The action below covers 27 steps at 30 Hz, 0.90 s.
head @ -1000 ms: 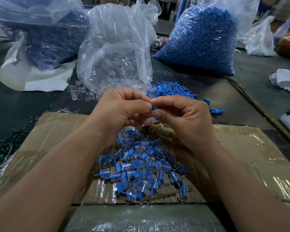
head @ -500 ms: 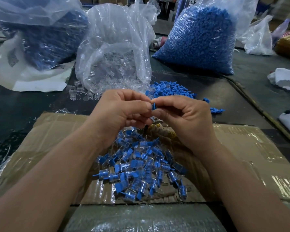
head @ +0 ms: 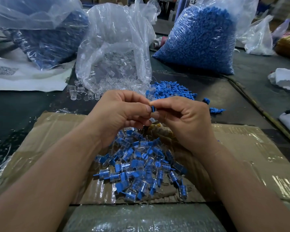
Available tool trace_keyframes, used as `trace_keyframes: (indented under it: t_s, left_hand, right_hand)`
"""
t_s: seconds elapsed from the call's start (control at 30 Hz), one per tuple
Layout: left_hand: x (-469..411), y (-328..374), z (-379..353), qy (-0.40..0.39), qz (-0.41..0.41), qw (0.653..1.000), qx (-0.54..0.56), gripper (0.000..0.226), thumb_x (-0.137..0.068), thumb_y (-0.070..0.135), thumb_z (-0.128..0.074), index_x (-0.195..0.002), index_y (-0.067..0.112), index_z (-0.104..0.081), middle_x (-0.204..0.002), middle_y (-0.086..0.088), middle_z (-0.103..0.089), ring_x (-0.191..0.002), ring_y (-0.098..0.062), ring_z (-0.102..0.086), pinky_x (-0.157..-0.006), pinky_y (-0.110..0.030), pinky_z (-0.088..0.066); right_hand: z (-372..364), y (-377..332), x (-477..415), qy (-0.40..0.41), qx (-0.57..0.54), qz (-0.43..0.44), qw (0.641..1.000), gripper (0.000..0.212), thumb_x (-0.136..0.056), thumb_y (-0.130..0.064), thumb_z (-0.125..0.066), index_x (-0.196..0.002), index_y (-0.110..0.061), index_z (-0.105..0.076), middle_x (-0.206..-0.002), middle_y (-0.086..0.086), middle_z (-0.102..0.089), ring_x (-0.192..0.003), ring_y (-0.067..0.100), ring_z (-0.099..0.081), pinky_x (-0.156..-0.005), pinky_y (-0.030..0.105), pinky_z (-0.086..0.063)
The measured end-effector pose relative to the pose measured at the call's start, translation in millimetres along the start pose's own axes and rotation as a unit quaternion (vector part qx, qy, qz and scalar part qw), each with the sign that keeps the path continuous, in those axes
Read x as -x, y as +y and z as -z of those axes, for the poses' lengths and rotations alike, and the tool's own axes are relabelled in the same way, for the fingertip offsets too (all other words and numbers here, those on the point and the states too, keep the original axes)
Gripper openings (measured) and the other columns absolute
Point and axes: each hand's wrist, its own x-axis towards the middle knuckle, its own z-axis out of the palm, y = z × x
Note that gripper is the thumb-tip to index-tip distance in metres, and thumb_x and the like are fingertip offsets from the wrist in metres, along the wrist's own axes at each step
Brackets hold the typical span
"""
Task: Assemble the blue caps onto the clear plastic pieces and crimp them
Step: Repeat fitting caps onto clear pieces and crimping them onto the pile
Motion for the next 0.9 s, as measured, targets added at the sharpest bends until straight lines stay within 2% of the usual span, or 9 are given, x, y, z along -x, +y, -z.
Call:
trace_keyframes:
  t_s: [0.17,0.23,0.33,0.43,0.5,0.57,0.67,0.77,0.9]
  left_hand:
    - [0,-1,1,0.002,-0.001,1.000,-0.005,0.019,-0.052,0.010,-0.067,-0.070,0.006,-0.063,-0.060,-0.009,-0.067,-0.050,-0.016,-0.064,-0.048,-0.019,-0.052]
    - [0,-1,1,0.005,-0.011,1.000,-0.004,0.019,-0.054,0.011,-0.067,-0.071,0.005,-0.063,-0.061,-0.009,-0.067,-0.052,-0.016,-0.064,-0.049,-0.020,-0.053]
    - [-2,-2,3,0.031,-0.017,0.999,0.009,0.018,-0.056,0.012,-0.065,-0.073,0.005,-0.061,-0.060,-0.006,-0.067,-0.054,-0.016,-0.065,-0.048,-0.019,-0.051]
    - [-4,-3,7,0.058,-0.018,0.998,0.018,0.008,-0.066,0.004,-0.065,-0.073,0.006,-0.061,-0.060,-0.005,-0.068,-0.056,-0.016,-0.066,-0.048,-0.019,-0.050]
    - [-5,-4,7,0.064,-0.017,0.998,0.017,0.007,-0.073,-0.001,-0.062,-0.074,0.006,-0.061,-0.061,-0.005,-0.068,-0.056,-0.016,-0.066,-0.048,-0.018,-0.050]
    - [-5,-5,6,0.064,-0.016,0.998,0.014,0.007,-0.074,-0.001,-0.062,-0.074,0.006,-0.061,-0.060,-0.005,-0.068,-0.056,-0.016,-0.066,-0.047,-0.018,-0.050]
    - [-6,-5,6,0.062,-0.016,0.998,0.018,0.006,-0.072,0.001,-0.063,-0.074,0.006,-0.061,-0.060,-0.005,-0.067,-0.056,-0.016,-0.066,-0.047,-0.018,-0.050]
    - [-6,-6,6,0.061,-0.017,0.998,0.021,0.007,-0.069,0.003,-0.064,-0.074,0.006,-0.061,-0.060,-0.005,-0.068,-0.056,-0.016,-0.066,-0.047,-0.018,-0.050]
    - [-6,-6,6,0.060,-0.019,0.998,0.018,0.006,-0.071,0.002,-0.063,-0.074,0.006,-0.061,-0.060,-0.004,-0.067,-0.055,-0.015,-0.066,-0.047,-0.018,-0.049]
  right_hand:
    - [0,-1,-1,-0.012,0.022,0.006,1.000,0.026,-0.074,-0.009,-0.072,-0.100,-0.008,-0.068,-0.089,-0.004,-0.067,-0.083,0.006,-0.065,-0.076,0.018,-0.052]
    - [5,-3,-2,-0.021,0.028,-0.018,0.999,0.026,-0.073,-0.022,-0.072,-0.098,-0.016,-0.067,-0.086,-0.010,-0.066,-0.080,0.004,-0.064,-0.074,0.017,-0.052]
    - [23,0,-8,-0.033,0.076,-0.128,0.988,0.029,-0.063,-0.048,-0.065,-0.090,-0.036,-0.063,-0.083,-0.022,-0.061,-0.080,-0.005,-0.061,-0.075,0.010,-0.048]
    - [43,9,-9,-0.116,0.180,-0.211,0.954,0.048,-0.059,-0.054,-0.066,-0.102,-0.034,-0.063,-0.087,-0.030,-0.053,-0.082,-0.014,-0.051,-0.070,0.003,-0.037]
    - [49,13,-8,-0.216,0.241,-0.259,0.910,0.065,-0.056,-0.060,-0.067,-0.116,-0.035,-0.057,-0.101,-0.025,-0.050,-0.089,-0.007,-0.045,-0.074,0.015,-0.033]
    - [48,14,-6,-0.294,0.280,-0.282,0.869,0.075,-0.058,-0.059,-0.071,-0.126,-0.037,-0.048,-0.112,-0.018,-0.045,-0.096,-0.001,-0.039,-0.077,0.020,-0.031]
    - [42,14,-5,-0.319,0.310,-0.269,0.854,0.086,-0.057,-0.060,-0.073,-0.133,-0.033,-0.042,-0.125,-0.011,-0.046,-0.108,0.006,-0.038,-0.087,0.024,-0.031]
    - [38,9,-6,-0.298,0.350,-0.239,0.855,0.078,-0.055,-0.063,-0.071,-0.124,-0.034,-0.051,-0.114,-0.010,-0.052,-0.099,0.007,-0.039,-0.081,0.026,-0.033]
    - [32,3,-9,-0.269,0.400,-0.208,0.851,0.043,-0.061,-0.061,-0.063,-0.095,-0.034,-0.062,-0.092,-0.007,-0.057,-0.085,0.012,-0.047,-0.067,0.029,-0.032]
